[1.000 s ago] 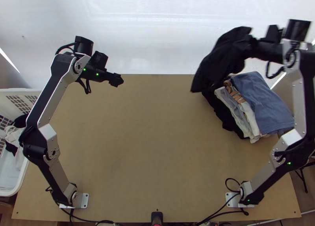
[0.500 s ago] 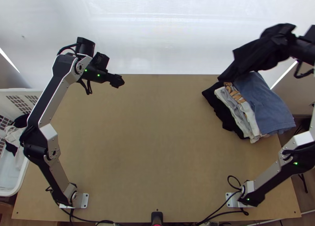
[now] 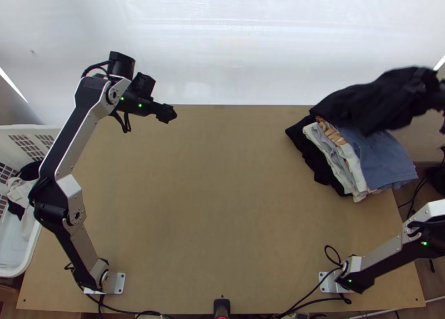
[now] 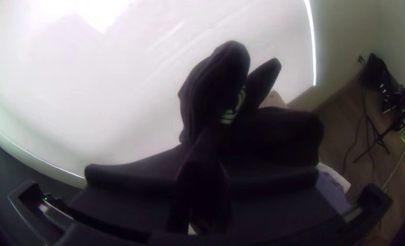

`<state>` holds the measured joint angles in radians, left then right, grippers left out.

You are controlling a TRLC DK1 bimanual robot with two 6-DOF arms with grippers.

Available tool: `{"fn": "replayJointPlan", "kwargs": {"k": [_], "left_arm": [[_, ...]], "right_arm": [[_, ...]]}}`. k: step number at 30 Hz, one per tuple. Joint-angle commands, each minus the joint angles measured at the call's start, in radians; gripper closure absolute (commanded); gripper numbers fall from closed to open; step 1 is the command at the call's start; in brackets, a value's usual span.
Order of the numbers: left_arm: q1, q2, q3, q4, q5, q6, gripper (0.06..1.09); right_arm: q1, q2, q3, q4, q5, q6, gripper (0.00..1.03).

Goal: Fold the t-shirt

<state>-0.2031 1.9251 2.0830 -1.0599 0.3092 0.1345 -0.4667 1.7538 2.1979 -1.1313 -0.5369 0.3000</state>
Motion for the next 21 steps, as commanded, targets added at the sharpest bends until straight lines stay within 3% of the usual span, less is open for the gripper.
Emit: {"fn": "replayJointPlan", "kwargs": {"k": [1,4,16,21], "left_arm": [[-0.002,0.006,0.022,0.001,0.001,-0.007,0.10],[-0.010,0.009,0.031,0.000,0.001,-0.007,0.10],[-0.035,0.032,0.065,0.001,0.001,-0.012,0.10],[-0.033,0.046,0.094,-0.002,0.001,-0.012,0.10]], "right_arm": [[-0.070,-0.043,-0.119,-0.188,0.055,-0.177,1.00],[-0.095,-0.068,-0.194,-0.259,0.115,-0.246,1.00],[-0.128,-0.166,-0.354,-0.334,0.433,-0.375,1.00],[-0.164,-0.186,-0.527,-0.271,0.523,-0.444,1.00]]}}
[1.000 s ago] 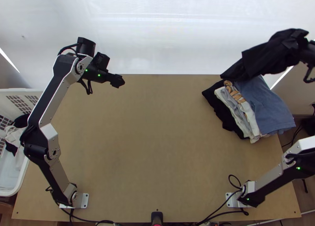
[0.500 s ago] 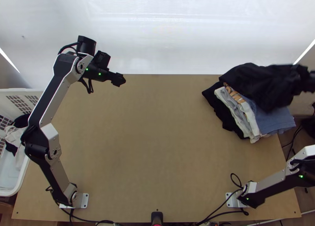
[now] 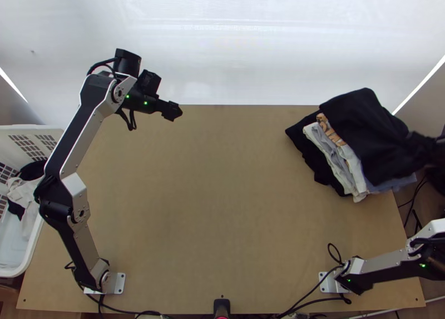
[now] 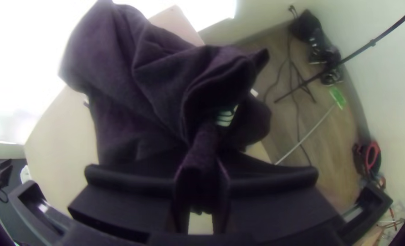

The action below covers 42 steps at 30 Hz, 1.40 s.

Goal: Fold the t-shirt

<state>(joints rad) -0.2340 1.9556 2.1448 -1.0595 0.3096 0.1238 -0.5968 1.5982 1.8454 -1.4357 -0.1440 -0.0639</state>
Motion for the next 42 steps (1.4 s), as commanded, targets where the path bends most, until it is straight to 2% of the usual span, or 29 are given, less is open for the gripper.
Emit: {"fn": "replayJointPlan", "kwargs": {"k": [1,2,3,5,6,8,10,15,20,24,26,29,35,38,42], "left_arm": [[-0.002,0.016,0.035,-0.002,0.000,0.000,0.10],[-0.002,0.017,0.038,-0.004,0.000,0.000,0.10],[-0.002,0.017,0.040,-0.004,0.000,0.000,0.10],[-0.002,0.017,0.040,-0.008,0.000,0.004,0.10],[-0.004,0.019,0.040,-0.010,0.000,0.005,0.10],[-0.004,0.020,0.040,-0.016,-0.001,0.007,0.10],[-0.004,0.026,0.040,-0.027,-0.001,0.010,0.10],[0.002,0.042,0.040,-0.043,-0.001,0.016,0.10],[0.013,0.040,0.046,-0.051,-0.001,0.020,0.10],[0.030,0.043,0.046,-0.080,-0.004,0.036,0.10],[0.035,0.042,0.050,-0.085,-0.007,0.036,0.10],[0.036,0.039,0.058,-0.096,-0.015,0.036,0.10],[0.030,0.032,0.059,-0.102,-0.032,0.036,0.10],[0.032,0.025,0.059,-0.105,-0.032,0.034,0.10],[0.035,0.022,0.059,-0.112,-0.032,0.036,0.10]], "right_arm": [[-0.043,-0.040,-0.226,0.089,0.132,-0.102,1.00],[-0.047,-0.046,-0.262,0.135,0.132,-0.114,0.96],[-0.057,-0.052,-0.291,0.176,0.132,-0.126,0.80],[-0.063,-0.066,-0.348,0.239,0.139,-0.159,0.18],[-0.064,-0.066,-0.356,0.244,0.138,-0.165,0.02],[-0.063,-0.092,-0.371,0.279,0.136,-0.178,0.03],[-0.063,-0.161,-0.410,0.376,0.138,-0.206,0.03],[-0.044,-0.287,-0.413,0.497,0.126,-0.208,0.03],[0.054,-0.363,-0.411,0.544,0.100,-0.192,0.03],[0.097,-0.337,-0.408,0.544,0.021,-0.126,0.04],[0.100,-0.291,-0.403,0.544,-0.058,-0.090,0.04],[0.104,-0.195,-0.385,0.555,-0.100,-0.042,0.04],[0.075,-0.007,-0.336,0.583,-0.094,-0.028,0.04],[0.043,0.011,-0.344,0.647,-0.025,-0.027,0.04],[0.022,0.069,-0.336,0.655,0.035,-0.031,0.04]]}}
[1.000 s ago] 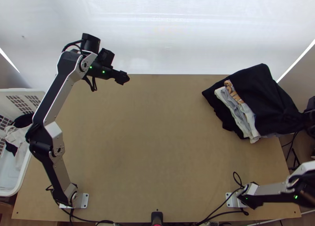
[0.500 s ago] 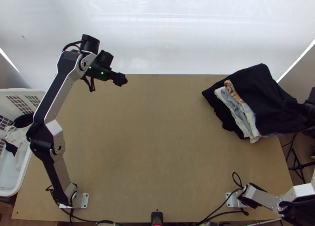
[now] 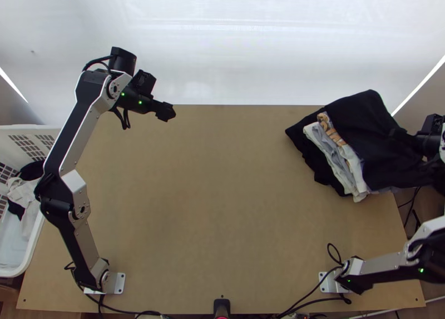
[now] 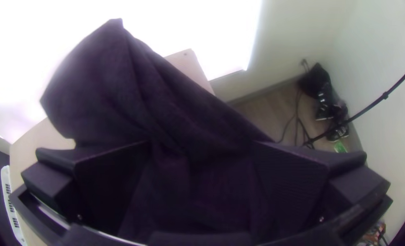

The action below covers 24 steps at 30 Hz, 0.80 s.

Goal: Fold the t-shirt

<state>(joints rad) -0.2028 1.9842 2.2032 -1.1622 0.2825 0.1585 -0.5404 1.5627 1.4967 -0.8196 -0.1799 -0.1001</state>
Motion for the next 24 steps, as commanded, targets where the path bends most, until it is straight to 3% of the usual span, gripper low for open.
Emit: {"fn": "replayJointPlan", "kwargs": {"k": [1,4,8,14,19,24], "left_arm": [[0.005,-0.007,0.001,-0.011,-0.005,0.001,0.10],[0.003,-0.005,0.001,-0.011,-0.005,-0.001,0.10],[0.003,-0.005,0.000,-0.011,-0.005,-0.002,0.10],[0.026,-0.016,-0.008,-0.007,-0.008,-0.010,0.10],[0.048,-0.035,-0.013,0.009,-0.046,-0.002,0.10],[0.080,-0.062,-0.042,0.030,-0.060,0.001,0.10]], "right_arm": [[-0.036,0.109,0.010,0.039,0.071,0.003,0.04],[-0.029,0.065,0.005,0.040,0.069,-0.009,0.04],[0.008,-0.043,-0.026,0.151,0.065,-0.018,0.04],[0.154,-0.064,-0.039,0.313,0.062,-0.018,0.04],[0.300,-0.001,-0.102,0.634,0.066,0.000,0.04],[0.326,0.181,-0.228,0.970,0.108,-0.003,0.04]]}}
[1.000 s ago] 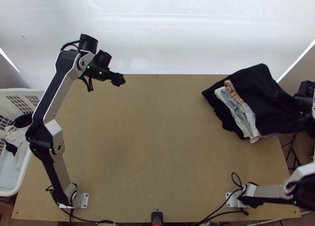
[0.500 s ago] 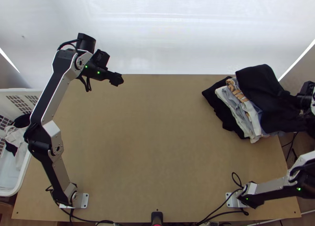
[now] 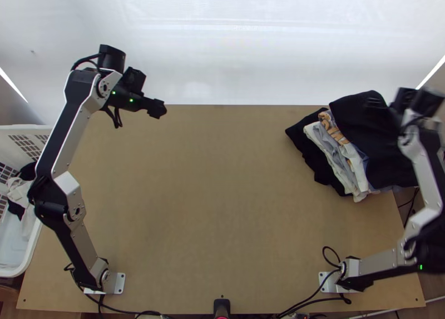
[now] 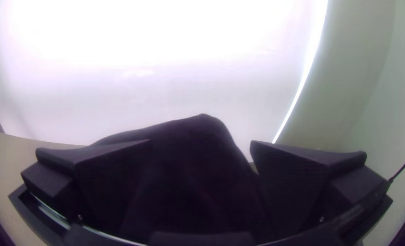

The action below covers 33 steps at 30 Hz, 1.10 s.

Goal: Fold the t-shirt

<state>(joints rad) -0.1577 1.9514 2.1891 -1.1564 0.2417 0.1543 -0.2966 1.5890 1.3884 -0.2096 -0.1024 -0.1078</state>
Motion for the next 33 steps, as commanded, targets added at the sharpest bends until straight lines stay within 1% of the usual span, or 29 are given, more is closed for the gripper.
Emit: {"fn": "replayJointPlan", "kwargs": {"k": [1,6,11,14,15,19,28,33], "left_arm": [[0.041,-0.035,-0.035,0.027,-0.019,0.005,0.10],[0.056,-0.071,-0.077,0.049,-0.018,0.004,0.10],[0.060,-0.082,-0.078,0.049,-0.018,0.004,0.10],[0.053,-0.082,-0.075,0.050,-0.018,0.002,0.10],[0.049,-0.078,-0.072,0.049,-0.018,0.001,0.10],[0.033,-0.074,-0.060,0.050,-0.019,-0.004,0.10],[0.030,-0.091,-0.071,0.049,-0.019,-0.015,0.10],[0.027,-0.103,-0.066,0.049,-0.019,-0.015,0.10]], "right_arm": [[0.082,0.186,-0.144,0.398,0.035,0.007,0.04],[0.142,0.223,-0.319,0.544,0.047,0.008,0.04],[0.272,0.212,-0.413,0.576,0.076,0.034,0.04],[0.361,0.197,-0.453,0.587,0.153,0.033,0.04],[0.367,0.195,-0.456,0.587,0.159,0.034,0.04],[0.329,0.143,-0.470,0.587,0.165,0.042,0.04],[0.228,-0.192,-0.465,0.559,0.153,0.028,0.04],[0.157,-0.299,-0.496,0.539,0.152,0.017,0.04]]}}
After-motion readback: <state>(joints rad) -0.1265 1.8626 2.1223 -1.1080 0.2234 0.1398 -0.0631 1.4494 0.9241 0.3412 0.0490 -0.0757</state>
